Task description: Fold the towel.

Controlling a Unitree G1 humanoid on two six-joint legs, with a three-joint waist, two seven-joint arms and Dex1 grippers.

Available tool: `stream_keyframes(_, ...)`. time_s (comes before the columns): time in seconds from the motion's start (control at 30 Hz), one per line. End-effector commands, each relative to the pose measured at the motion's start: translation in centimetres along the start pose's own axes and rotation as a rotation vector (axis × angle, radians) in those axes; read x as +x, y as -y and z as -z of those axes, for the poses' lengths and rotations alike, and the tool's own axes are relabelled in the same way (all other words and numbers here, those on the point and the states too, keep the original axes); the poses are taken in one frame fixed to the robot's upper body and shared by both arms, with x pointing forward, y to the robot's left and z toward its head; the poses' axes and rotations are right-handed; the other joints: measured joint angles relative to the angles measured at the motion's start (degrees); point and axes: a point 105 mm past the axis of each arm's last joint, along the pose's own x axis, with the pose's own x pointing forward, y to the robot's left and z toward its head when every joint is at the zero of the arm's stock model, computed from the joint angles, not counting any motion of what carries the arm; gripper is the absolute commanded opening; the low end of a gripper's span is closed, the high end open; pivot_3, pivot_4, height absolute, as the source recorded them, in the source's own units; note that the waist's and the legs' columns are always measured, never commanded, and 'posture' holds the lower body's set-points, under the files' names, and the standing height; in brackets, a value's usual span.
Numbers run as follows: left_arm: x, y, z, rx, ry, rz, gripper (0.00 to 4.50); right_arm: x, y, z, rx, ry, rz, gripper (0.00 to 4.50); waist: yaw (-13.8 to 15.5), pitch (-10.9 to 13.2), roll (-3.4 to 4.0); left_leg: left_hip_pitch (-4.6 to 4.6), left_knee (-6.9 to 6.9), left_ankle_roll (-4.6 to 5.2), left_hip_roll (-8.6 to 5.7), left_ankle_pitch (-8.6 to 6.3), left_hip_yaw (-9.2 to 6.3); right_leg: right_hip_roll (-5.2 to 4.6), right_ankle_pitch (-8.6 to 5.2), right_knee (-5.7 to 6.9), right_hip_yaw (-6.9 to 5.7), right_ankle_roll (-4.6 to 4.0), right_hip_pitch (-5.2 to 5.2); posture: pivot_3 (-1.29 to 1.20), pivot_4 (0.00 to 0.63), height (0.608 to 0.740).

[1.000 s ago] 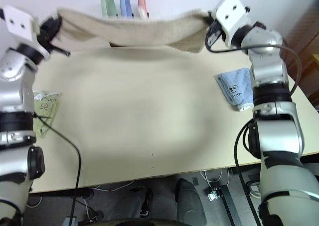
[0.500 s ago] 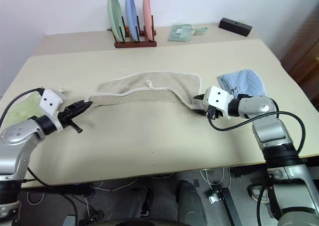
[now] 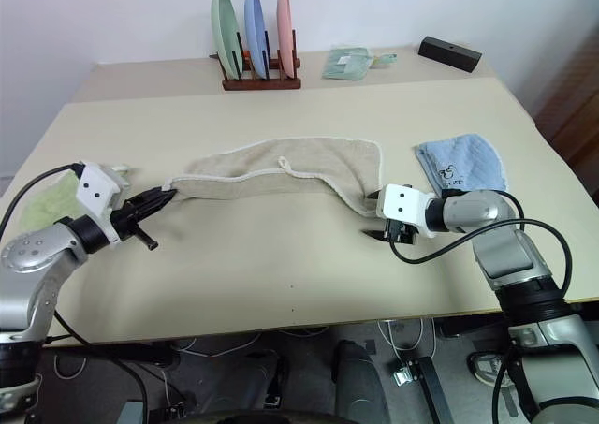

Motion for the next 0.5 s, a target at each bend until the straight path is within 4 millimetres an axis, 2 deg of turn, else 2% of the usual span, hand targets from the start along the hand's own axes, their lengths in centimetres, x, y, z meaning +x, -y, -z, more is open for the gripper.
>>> stream_keyframes(0.03, -0.1, 0.2, -1.0, 0.024, 0.026, 0.005, 0.00, -0.1, 1.5, -0.5, -0.067, -0.003, 0.073, 2.83, 0.0, 0.0, 0.00, 0.00, 0.00, 0.00, 0.00, 0.00, 0.00, 0.00, 0.00, 0.00, 0.00, 0.00, 0.00, 0.00, 0.150, 0.740)
stream_keyframes(0.23, -0.6, 0.2, -0.8, 0.022, 0.012, 0.001, 0.00, -0.7, 1.8, 0.0, -0.094, -0.028, 0.061, 0.03, 0.0, 0.0, 0.00, 0.00, 0.00, 0.00, 0.00, 0.00, 0.02, 0.02, 0.00, 0.00, 0.01, 0.00, 0.00, 0.00, 0.150, 0.740)
stream_keyframes(0.37, -0.6, 0.1, -0.9, 0.034, 0.013, -0.008, 0.00, -1.0, 2.7, 0.2, -0.127, -0.046, 0.084, 0.03, 0.0, 0.0, 0.00, 0.01, 0.00, 0.00, 0.01, 0.00, 0.02, 0.04, 0.00, 0.00, 0.01, 0.00, 0.01, 0.00, 0.150, 0.740)
stream_keyframes(0.43, -0.4, -0.3, -1.3, 0.060, 0.029, -0.023, 0.00, -1.2, 3.8, 0.0, -0.158, -0.049, 0.129, 0.03, 0.0, 0.0, 0.00, 0.01, 0.00, 0.00, 0.01, 0.00, 0.03, 0.04, 0.00, 0.00, 0.02, 0.00, 0.00, 0.00, 0.150, 0.740)
stream_keyframes(0.47, 0.0, -0.9, -1.7, 0.078, 0.041, -0.042, 0.00, -1.4, 5.1, -0.2, -0.180, -0.054, 0.179, 0.03, 0.0, 0.0, 0.00, 0.01, 0.00, 0.00, 0.01, 0.00, 0.03, 0.04, 0.00, 0.00, 0.02, 0.00, 0.00, 0.00, 0.150, 0.740)
stream_keyframes(0.5, 0.8, -2.4, -2.4, 0.129, 0.057, -0.094, 0.00, -1.8, 7.4, -0.7, -0.207, -0.061, 0.275, 0.03, 0.0, 0.0, -0.01, 0.01, 0.00, -0.01, 0.01, 0.01, 0.04, 0.04, 0.00, 0.00, 0.02, 0.00, -0.02, 0.00, 0.150, 0.740)
